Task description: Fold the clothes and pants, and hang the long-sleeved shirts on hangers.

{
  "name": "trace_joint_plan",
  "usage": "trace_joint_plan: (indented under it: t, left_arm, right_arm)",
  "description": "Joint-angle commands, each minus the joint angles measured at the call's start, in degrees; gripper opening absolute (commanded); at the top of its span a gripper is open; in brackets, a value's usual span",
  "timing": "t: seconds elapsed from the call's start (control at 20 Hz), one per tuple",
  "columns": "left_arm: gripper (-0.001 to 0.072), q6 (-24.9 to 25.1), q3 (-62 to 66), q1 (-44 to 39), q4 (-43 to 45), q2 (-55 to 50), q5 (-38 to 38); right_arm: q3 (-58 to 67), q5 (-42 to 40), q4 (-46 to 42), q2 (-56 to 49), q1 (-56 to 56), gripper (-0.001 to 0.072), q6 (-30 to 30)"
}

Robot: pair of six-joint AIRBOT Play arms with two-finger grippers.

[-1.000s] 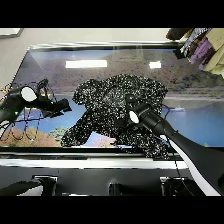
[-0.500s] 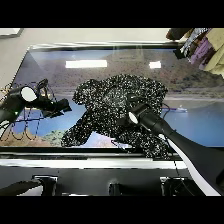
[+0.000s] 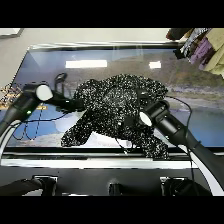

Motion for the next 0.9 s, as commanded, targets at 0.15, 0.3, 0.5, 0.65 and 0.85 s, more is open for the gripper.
trace_joint_plan:
  t: [0.15, 0.3, 0.5, 0.65, 0.85]
  left_arm:
    - [0.0532, -6.62, 19.26, -12.41, 10.36, -15.23, -7.54]
    - [0.0533, -6.62, 30.08, -14.05, 10.34, -24.17, -12.66]
    - [0.0532, -6.6, 38.36, -15.37, 10.34, -30.62, -15.61]
    - [0.0532, -6.6, 38.66, -16.02, 10.32, -32.0, -17.64]
    - [0.0532, -6.67, 38.91, -16.85, 10.32, -33.29, -17.92]
  right_arm:
    - [0.04, 3.13, -0.22, 2.6, 0.02, 0.0025, 0.22]
    - [0.04, 3.02, -0.26, 2.6, 0.02, 0.0025, 0.22]
    - [0.04, 1.44, -0.26, 2.58, 0.02, 0.0025, 0.07]
    - [0.04, 1.31, -0.26, 2.6, 0.02, 0.0025, -0.33]
    - [0.04, 1.27, -0.26, 2.6, 0.02, 0.0025, -0.87]
